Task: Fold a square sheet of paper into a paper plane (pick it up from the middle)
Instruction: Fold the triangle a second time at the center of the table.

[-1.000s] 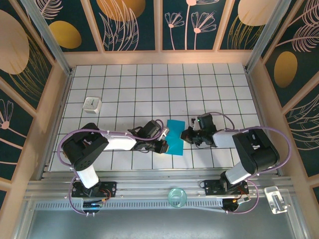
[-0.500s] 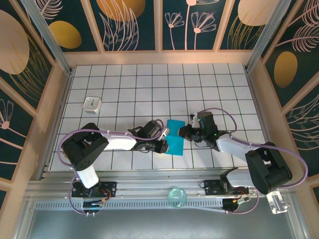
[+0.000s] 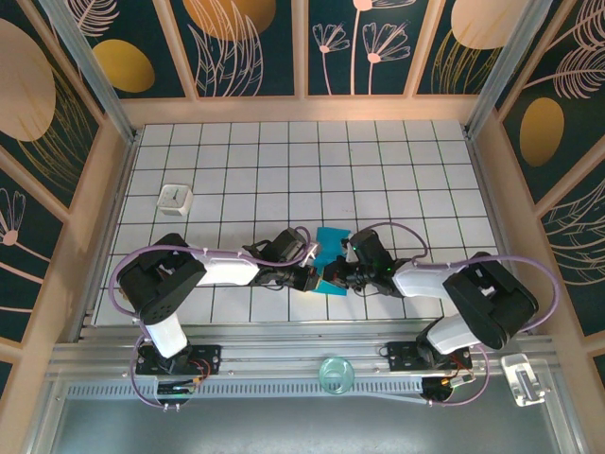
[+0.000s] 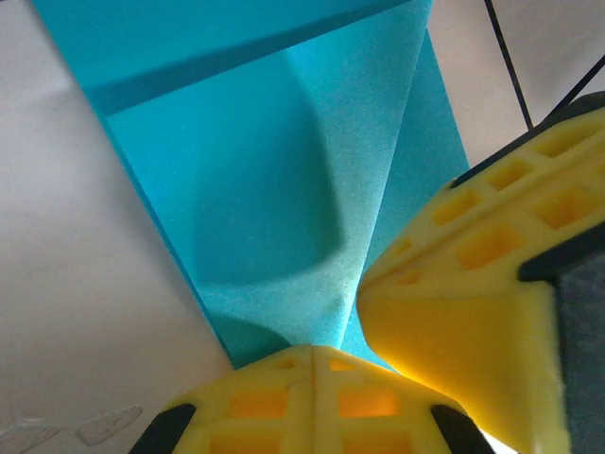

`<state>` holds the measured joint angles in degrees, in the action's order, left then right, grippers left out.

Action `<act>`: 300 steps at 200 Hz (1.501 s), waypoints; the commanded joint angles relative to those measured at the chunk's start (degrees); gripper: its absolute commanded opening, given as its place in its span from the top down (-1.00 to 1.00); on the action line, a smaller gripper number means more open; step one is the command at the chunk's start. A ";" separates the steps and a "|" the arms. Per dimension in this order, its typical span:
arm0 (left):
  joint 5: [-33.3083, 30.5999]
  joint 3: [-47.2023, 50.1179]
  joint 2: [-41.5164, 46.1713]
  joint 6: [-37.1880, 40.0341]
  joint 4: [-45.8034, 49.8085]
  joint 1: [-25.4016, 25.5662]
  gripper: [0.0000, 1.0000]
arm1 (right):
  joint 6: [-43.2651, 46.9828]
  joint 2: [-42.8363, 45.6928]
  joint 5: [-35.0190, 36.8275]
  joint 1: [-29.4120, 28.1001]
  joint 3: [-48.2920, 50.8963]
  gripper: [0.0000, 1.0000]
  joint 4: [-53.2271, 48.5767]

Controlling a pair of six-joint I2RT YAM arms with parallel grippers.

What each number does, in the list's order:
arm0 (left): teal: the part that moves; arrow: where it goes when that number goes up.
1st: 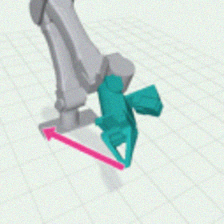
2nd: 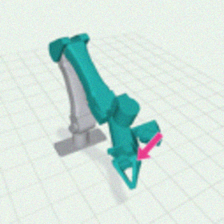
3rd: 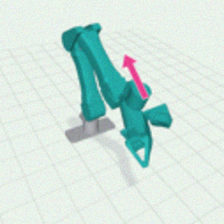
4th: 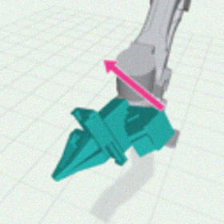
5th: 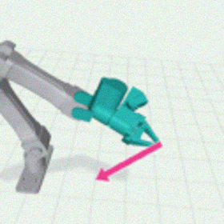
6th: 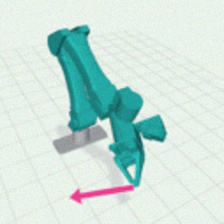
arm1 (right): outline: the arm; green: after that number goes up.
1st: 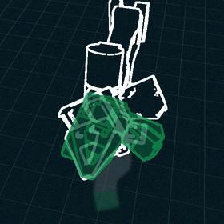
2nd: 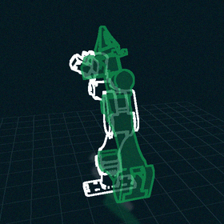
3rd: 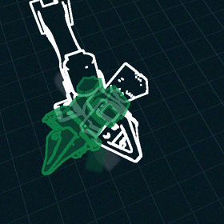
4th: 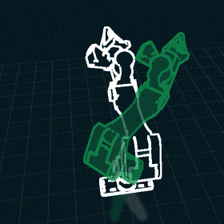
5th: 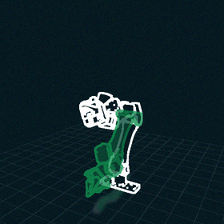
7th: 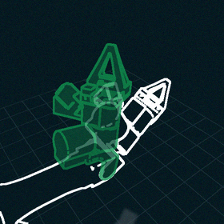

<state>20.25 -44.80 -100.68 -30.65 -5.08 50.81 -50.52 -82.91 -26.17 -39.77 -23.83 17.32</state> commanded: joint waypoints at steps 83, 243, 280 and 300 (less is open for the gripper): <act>-8.23 2.85 -5.21 0.60 13.56 -0.20 1.00 | -0.60 -5.07 4.10 -0.44 -2.40 1.00 -2.52; -10.23 4.98 -5.93 2.27 14.22 0.14 1.00 | 7.98 -3.72 9.83 13.41 -5.19 1.00 -14.01; -10.23 5.33 -5.75 2.02 13.88 0.16 1.00 | 10.96 -3.88 9.83 18.07 -5.23 1.00 -14.50; -10.01 4.86 -5.77 1.69 13.78 0.16 1.00 | 13.24 -2.42 8.53 21.26 -5.99 1.00 -14.98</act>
<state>17.54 -44.51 -101.21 -29.98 -7.05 51.24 -41.87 -86.56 -24.56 -23.38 -29.45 6.83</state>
